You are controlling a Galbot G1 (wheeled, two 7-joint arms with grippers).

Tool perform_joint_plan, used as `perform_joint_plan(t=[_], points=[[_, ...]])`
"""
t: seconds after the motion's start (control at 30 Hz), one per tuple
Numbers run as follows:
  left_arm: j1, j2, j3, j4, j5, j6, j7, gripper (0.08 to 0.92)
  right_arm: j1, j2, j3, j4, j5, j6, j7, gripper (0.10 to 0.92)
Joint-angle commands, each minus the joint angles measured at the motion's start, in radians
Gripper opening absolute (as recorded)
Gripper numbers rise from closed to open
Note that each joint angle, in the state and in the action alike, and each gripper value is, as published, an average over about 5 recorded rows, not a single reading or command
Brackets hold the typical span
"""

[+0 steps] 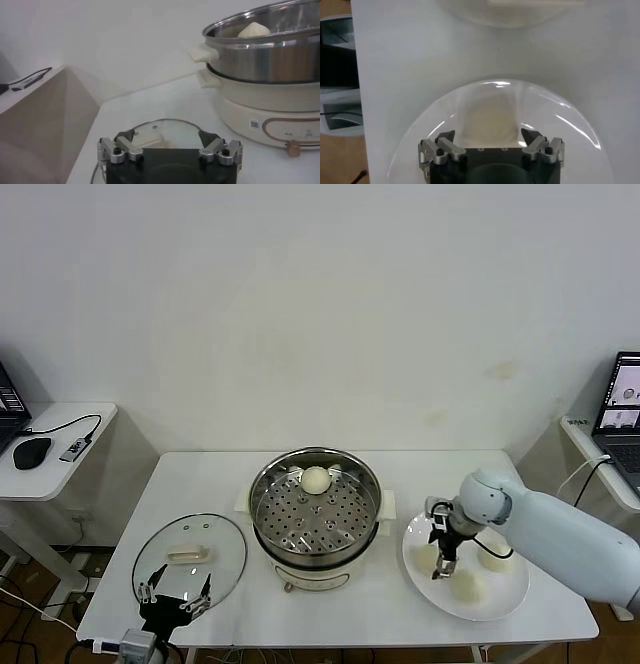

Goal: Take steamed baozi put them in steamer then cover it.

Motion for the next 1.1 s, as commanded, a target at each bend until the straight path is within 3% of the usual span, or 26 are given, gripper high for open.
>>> perform_joint_plan(t=[0.03,0.4,0.77,1.1], points=[[0.0,0.0,0.0,0.001,-0.001,0.001,0.001,0.823,0.0,0.0,0.001,-0.004,-0.001,0.002,-0.001,0.734],[0.0,-0.005,0.001,0.0,0.0,0.0,-0.001,0.823,-0.005,-0.004,0.02,-0.012,0.007,0.012,0.008,0.608],[-0.012,-0.001,0.006,0.004,0.0,0.001,-0.001,0.823,0.09,-0.067,0.001,0.028,0.074,0.0,-0.001,0.585],[-0.012,0.008,0.0,-0.041,0.017,0.022,-0.004,0.823,0.513,-0.098,-0.196,0.09,0.266,-0.04,-0.07,0.584]])
